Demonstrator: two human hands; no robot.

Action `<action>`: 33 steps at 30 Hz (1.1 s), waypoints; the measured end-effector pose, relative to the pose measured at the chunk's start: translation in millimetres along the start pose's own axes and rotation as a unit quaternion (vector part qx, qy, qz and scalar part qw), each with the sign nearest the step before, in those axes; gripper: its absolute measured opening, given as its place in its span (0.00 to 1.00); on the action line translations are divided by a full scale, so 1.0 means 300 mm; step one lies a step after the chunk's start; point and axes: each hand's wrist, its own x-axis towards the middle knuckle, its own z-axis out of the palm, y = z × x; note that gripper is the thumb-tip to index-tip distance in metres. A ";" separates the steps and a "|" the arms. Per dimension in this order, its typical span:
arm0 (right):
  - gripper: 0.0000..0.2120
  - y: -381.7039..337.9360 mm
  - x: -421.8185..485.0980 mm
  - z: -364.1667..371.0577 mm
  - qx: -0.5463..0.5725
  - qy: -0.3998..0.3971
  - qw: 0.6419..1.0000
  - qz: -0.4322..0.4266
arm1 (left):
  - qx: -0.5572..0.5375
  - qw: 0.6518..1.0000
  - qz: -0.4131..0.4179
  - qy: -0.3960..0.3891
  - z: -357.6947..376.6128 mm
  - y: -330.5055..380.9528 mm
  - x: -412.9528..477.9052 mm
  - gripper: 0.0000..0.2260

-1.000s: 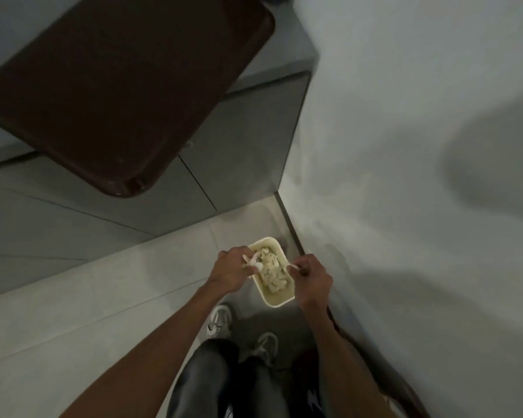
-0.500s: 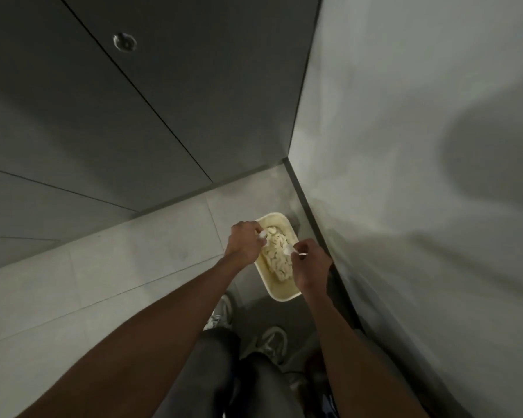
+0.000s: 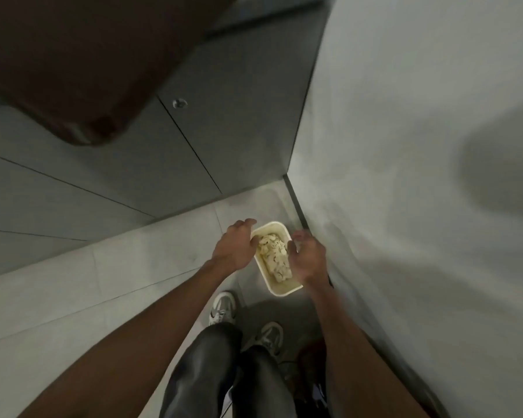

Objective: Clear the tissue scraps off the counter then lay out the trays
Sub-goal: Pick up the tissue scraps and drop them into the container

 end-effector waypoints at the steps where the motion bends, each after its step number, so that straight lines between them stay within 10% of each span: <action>1: 0.09 -0.057 -0.030 -0.051 -0.003 0.000 1.000 -0.006 | 0.002 1.000 0.002 0.007 -0.061 0.022 -0.052 0.21; 17: 0.08 -0.865 -0.578 -0.628 0.079 0.076 0.981 -0.161 | -0.087 0.979 0.046 0.181 -0.838 0.240 -0.823 0.17; 33: 0.11 -1.370 -0.526 -0.646 -0.034 0.068 0.967 -0.244 | -0.133 0.951 0.022 0.279 -1.409 -0.100 -0.829 0.13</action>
